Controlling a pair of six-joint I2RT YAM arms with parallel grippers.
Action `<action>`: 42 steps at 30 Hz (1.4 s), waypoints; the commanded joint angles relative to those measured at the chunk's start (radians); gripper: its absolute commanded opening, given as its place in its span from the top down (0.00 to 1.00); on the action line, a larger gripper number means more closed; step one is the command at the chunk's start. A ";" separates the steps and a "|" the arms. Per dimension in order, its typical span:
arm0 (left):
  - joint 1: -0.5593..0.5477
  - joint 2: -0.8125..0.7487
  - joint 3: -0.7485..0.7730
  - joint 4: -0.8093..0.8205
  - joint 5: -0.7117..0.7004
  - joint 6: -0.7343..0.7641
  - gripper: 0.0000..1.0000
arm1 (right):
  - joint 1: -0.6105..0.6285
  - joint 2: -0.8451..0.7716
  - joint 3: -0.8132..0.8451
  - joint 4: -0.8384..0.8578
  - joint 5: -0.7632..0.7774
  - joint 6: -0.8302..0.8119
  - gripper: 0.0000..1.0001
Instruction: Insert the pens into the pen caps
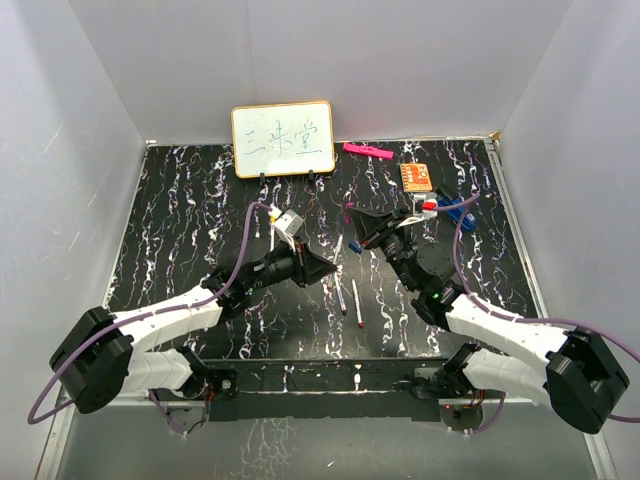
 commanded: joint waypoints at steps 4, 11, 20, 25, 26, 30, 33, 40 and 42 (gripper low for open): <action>-0.008 -0.043 -0.003 0.085 -0.003 -0.006 1.00 | 0.001 0.007 -0.010 0.065 -0.003 0.004 1.00; -0.008 -0.036 -0.007 0.100 -0.004 -0.012 1.00 | 0.004 0.030 -0.010 0.086 -0.023 0.027 1.00; -0.008 -0.041 -0.017 0.110 -0.030 -0.019 1.00 | 0.012 0.045 -0.012 0.100 -0.031 0.039 1.00; -0.007 -0.035 -0.022 0.116 -0.032 -0.028 1.00 | 0.014 0.039 -0.018 0.105 -0.028 0.050 1.00; -0.008 -0.033 -0.022 0.117 -0.030 -0.031 1.00 | 0.014 0.038 -0.018 0.107 -0.027 0.052 1.00; -0.008 -0.020 -0.018 0.116 -0.022 -0.036 1.00 | 0.013 0.040 -0.015 0.110 -0.026 0.055 1.00; -0.008 -0.013 -0.017 0.119 -0.017 -0.037 1.00 | 0.013 0.042 -0.012 0.113 -0.023 0.057 1.00; -0.008 -0.009 -0.021 0.113 -0.014 -0.037 1.00 | 0.013 0.051 -0.001 0.117 -0.019 0.051 1.00; -0.008 -0.013 -0.021 0.110 -0.019 -0.035 1.00 | 0.013 0.050 -0.002 0.116 -0.021 0.050 1.00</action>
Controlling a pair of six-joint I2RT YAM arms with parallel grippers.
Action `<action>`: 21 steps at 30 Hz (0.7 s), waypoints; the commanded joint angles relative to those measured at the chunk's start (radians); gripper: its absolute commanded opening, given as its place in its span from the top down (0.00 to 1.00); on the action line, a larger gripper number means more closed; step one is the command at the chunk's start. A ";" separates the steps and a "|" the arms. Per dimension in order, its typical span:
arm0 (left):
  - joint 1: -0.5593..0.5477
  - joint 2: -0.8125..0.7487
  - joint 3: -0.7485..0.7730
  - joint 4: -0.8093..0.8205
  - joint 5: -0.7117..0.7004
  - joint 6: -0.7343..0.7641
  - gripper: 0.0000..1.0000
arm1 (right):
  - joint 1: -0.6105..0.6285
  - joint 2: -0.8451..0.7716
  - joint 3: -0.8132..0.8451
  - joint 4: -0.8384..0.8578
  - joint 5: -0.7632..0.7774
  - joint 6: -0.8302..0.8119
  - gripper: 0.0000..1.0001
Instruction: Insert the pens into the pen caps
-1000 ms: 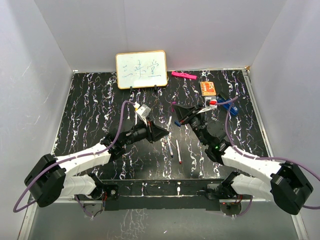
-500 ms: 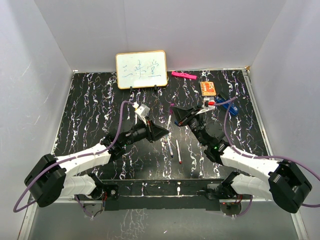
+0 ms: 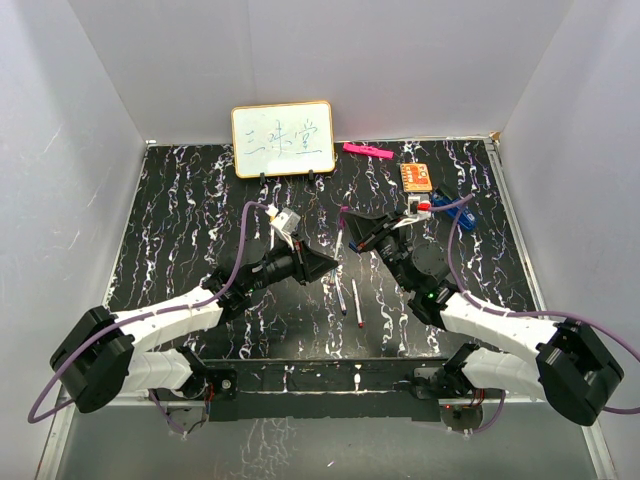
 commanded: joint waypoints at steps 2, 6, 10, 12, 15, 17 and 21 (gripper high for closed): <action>-0.003 -0.019 -0.009 0.027 -0.003 0.007 1.00 | 0.006 -0.002 0.013 0.060 0.000 -0.005 1.00; -0.003 -0.025 -0.006 0.028 -0.014 0.008 1.00 | 0.005 -0.004 0.008 0.055 -0.006 -0.001 1.00; -0.003 -0.023 -0.004 0.029 -0.020 0.010 1.00 | 0.006 -0.005 0.003 0.051 -0.009 0.005 1.00; -0.003 -0.020 -0.002 0.031 -0.022 0.010 1.00 | 0.006 -0.007 0.001 0.048 -0.010 0.009 1.00; -0.003 -0.019 -0.001 0.032 -0.023 0.008 1.00 | 0.007 -0.005 -0.002 0.046 -0.014 0.014 1.00; -0.003 -0.017 0.000 0.035 -0.023 0.008 1.00 | 0.006 -0.001 -0.002 0.044 -0.017 0.018 1.00; -0.003 -0.015 0.001 0.036 -0.023 0.008 1.00 | 0.009 0.007 -0.002 0.043 -0.023 0.023 1.00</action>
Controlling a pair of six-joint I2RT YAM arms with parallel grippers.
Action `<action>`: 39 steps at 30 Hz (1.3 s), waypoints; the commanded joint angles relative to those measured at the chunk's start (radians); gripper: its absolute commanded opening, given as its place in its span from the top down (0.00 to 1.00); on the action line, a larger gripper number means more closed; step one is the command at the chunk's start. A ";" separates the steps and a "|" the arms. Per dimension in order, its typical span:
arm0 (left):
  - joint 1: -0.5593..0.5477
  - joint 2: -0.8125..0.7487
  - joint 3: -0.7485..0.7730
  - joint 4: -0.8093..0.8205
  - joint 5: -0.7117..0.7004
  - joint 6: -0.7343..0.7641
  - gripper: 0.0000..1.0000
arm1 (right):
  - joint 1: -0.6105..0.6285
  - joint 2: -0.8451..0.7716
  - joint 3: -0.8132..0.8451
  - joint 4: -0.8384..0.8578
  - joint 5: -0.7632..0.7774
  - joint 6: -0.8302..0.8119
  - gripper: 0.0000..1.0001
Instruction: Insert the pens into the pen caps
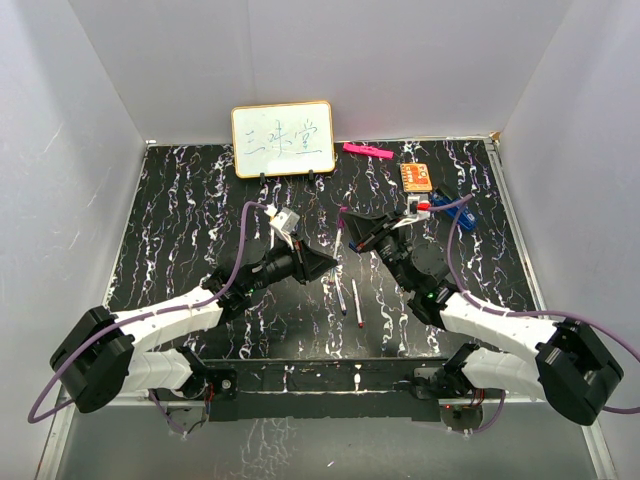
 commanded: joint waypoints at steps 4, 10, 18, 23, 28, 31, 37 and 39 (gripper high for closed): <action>-0.003 -0.016 0.002 0.036 -0.002 0.008 1.00 | 0.010 0.012 -0.002 0.042 -0.017 0.015 1.00; -0.003 -0.023 -0.003 0.037 -0.010 0.007 1.00 | 0.016 0.022 -0.005 0.043 -0.022 0.020 1.00; -0.003 -0.044 -0.013 0.046 -0.063 0.010 1.00 | 0.023 0.020 -0.014 0.027 -0.034 0.030 1.00; -0.003 -0.029 0.004 0.060 -0.099 0.028 1.00 | 0.029 0.028 -0.015 0.008 -0.056 0.035 1.00; -0.003 -0.005 0.048 0.076 -0.090 0.048 1.00 | 0.032 0.039 -0.010 -0.020 -0.075 0.032 1.00; -0.003 -0.004 0.068 0.080 -0.106 0.064 1.00 | 0.033 0.045 -0.004 -0.045 -0.085 0.027 1.00; -0.003 -0.005 0.101 0.082 -0.163 0.090 1.00 | 0.038 0.068 0.025 -0.116 -0.105 0.012 1.00; -0.002 -0.011 0.113 0.088 -0.182 0.107 1.00 | 0.042 0.073 0.027 -0.135 -0.107 0.007 1.00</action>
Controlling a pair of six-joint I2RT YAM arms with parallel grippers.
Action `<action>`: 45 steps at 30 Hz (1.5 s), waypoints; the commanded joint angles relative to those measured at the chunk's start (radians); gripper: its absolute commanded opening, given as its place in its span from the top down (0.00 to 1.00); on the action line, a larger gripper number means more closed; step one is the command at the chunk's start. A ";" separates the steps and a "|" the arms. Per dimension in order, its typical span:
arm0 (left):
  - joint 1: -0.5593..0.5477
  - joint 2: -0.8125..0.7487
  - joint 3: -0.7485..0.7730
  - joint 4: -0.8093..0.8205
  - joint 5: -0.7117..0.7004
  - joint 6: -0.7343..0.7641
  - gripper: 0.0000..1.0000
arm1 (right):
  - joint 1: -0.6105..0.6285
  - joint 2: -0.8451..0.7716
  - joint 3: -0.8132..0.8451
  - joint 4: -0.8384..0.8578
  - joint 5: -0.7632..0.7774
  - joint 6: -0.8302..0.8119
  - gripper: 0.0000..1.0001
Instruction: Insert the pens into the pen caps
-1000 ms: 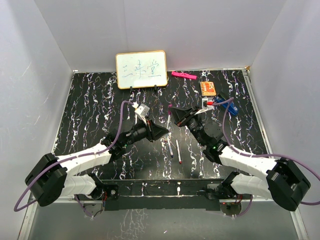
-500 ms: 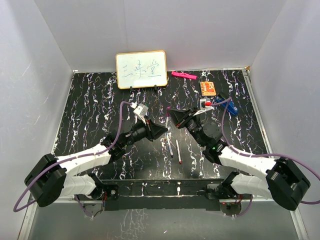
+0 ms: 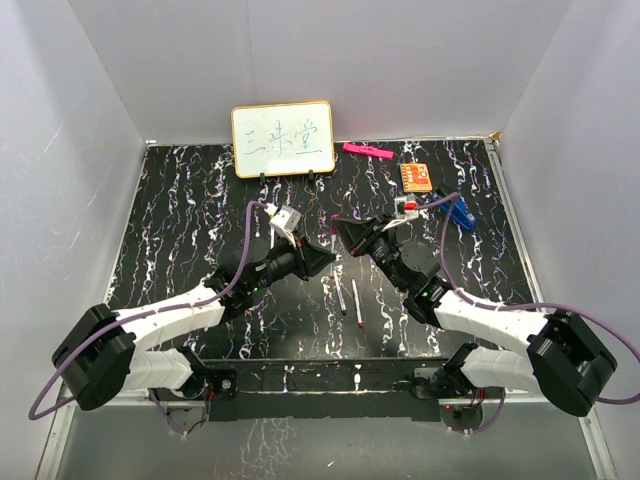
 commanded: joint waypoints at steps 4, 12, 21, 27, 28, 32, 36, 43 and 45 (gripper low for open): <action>0.007 -0.028 0.134 0.095 -0.094 0.105 1.00 | 0.027 0.029 0.035 -0.158 -0.070 -0.022 1.00; 0.009 -0.029 0.159 0.099 -0.117 0.130 1.00 | 0.043 0.052 0.063 -0.237 -0.082 -0.047 1.00; 0.025 -0.040 0.194 0.100 -0.182 0.176 1.00 | 0.084 0.080 0.066 -0.288 -0.049 -0.062 1.00; 0.038 -0.037 0.213 0.097 -0.193 0.195 1.00 | 0.101 0.095 0.063 -0.306 -0.022 -0.052 1.00; 0.040 -0.038 0.213 0.092 -0.193 0.197 1.00 | 0.101 0.093 0.064 -0.306 -0.014 -0.051 1.00; 0.042 -0.044 0.195 0.087 -0.204 0.192 1.00 | 0.101 0.091 0.086 -0.317 0.021 -0.063 1.00; 0.046 -0.046 0.184 0.093 -0.216 0.188 1.00 | 0.101 0.115 0.113 -0.324 0.017 -0.074 1.00; 0.056 -0.028 0.201 0.081 -0.209 0.197 1.00 | 0.102 0.135 0.119 -0.296 -0.005 -0.062 1.00; 0.057 -0.023 0.200 0.068 -0.206 0.196 1.00 | 0.102 0.130 0.126 -0.293 0.014 -0.070 1.00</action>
